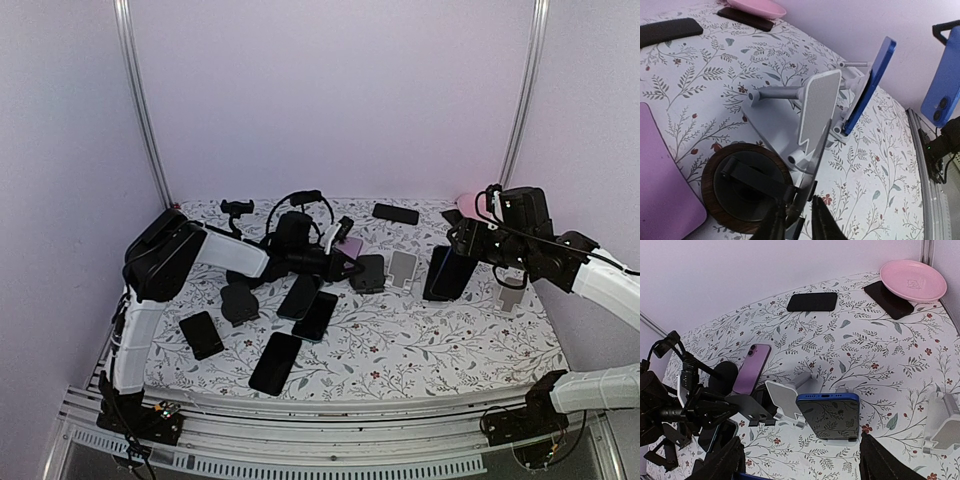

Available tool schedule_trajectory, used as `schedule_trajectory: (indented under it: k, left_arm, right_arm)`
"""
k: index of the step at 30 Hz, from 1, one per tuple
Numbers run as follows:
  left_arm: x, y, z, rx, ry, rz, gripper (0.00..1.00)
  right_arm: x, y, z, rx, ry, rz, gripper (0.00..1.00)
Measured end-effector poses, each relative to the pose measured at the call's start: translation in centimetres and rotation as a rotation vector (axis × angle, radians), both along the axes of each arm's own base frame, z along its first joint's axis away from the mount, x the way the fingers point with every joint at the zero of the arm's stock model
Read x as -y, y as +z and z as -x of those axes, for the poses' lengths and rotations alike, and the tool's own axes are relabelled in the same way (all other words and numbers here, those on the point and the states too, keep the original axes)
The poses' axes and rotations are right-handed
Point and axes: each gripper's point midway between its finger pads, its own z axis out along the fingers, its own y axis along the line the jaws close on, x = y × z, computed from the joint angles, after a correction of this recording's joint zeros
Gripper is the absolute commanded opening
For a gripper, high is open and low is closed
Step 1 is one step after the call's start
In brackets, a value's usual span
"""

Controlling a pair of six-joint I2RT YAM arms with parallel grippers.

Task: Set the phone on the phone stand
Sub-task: Pick up the phone stand from the center of the board, then place the phone stand at the center of the board.

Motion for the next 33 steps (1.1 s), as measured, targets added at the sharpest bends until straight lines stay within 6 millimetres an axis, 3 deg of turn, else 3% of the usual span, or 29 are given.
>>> schedule_trajectory:
  k: [7, 15, 25, 33]
  left_arm:
    - [0.0, -0.2, 0.9, -0.017, -0.026, 0.039, 0.00]
    - [-0.4, 0.4, 2.2, 0.006, -0.050, 0.078, 0.00]
    - [-1.3, 1.3, 6.5, -0.052, -0.109, 0.075, 0.00]
    - [-0.8, 1.4, 10.0, -0.082, -0.161, 0.075, 0.00]
  right_arm:
    - [0.1, -0.6, 0.1, -0.011, 0.001, 0.006, 0.22]
    - [-0.2, -0.6, 0.2, -0.015, 0.016, 0.002, 0.22]
    - [-0.5, -0.7, 0.3, -0.016, 0.037, 0.005, 0.22]
    - [-0.9, -0.7, 0.5, -0.019, 0.068, 0.006, 0.22]
